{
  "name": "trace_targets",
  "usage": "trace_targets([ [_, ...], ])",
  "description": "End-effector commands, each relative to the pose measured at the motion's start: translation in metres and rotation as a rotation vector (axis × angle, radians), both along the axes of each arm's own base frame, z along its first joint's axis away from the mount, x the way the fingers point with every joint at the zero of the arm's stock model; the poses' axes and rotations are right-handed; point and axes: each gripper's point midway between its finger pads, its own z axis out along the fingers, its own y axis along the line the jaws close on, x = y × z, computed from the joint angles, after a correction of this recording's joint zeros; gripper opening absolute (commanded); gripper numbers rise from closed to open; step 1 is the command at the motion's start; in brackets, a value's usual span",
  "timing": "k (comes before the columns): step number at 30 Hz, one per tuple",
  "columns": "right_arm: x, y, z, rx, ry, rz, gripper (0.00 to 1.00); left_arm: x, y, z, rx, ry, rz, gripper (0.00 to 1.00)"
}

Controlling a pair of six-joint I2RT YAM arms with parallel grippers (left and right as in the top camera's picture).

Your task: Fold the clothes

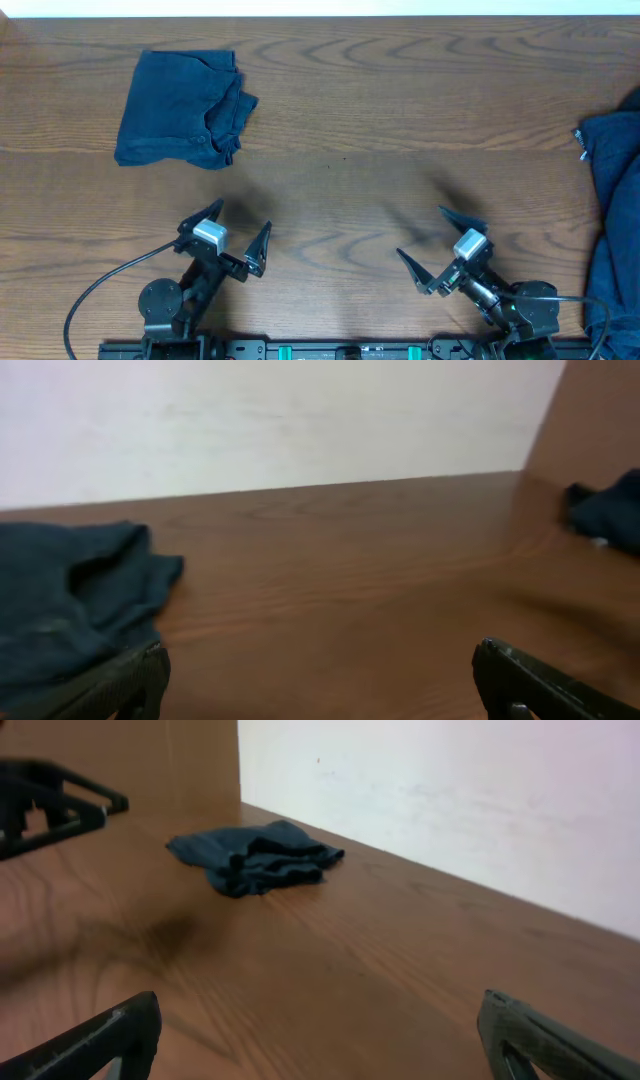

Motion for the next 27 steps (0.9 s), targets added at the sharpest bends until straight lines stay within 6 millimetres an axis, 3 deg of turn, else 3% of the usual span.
trace_targets([
  [1, -0.004, 0.001, 0.019, 0.105, 0.041, 0.014, 0.99, -0.005, -0.009, -0.006, -0.166, 0.119, -0.044, 0.98],
  [5, -0.002, -0.008, 0.053, 0.117, -0.009, -0.051, 0.99, -0.008, -0.009, 0.021, -0.183, 0.092, -0.047, 0.98],
  [8, 0.008, -0.02, 0.064, 0.103, 0.055, -0.145, 0.99, -0.007, -0.009, 0.043, -0.161, 0.093, -0.044, 0.98],
  [12, 0.025, -0.028, 0.061, 0.048, 0.229, -0.224, 0.99, 0.002, -0.008, 0.056, -0.149, 0.207, -0.033, 0.98],
  [17, 0.055, -0.024, 0.054, -0.041, 0.494, -0.247, 0.99, 0.03, -0.008, 0.079, -0.149, 0.368, -0.023, 0.98],
  [22, 0.095, -0.011, 0.055, -0.135, 0.715, -0.22, 0.99, 0.057, -0.009, 0.11, -0.155, 0.476, -0.024, 0.98],
  [27, 0.125, 0.008, 0.049, -0.135, 0.872, -0.153, 0.99, 0.063, -0.028, 0.132, -0.192, 0.515, -0.161, 0.98],
])
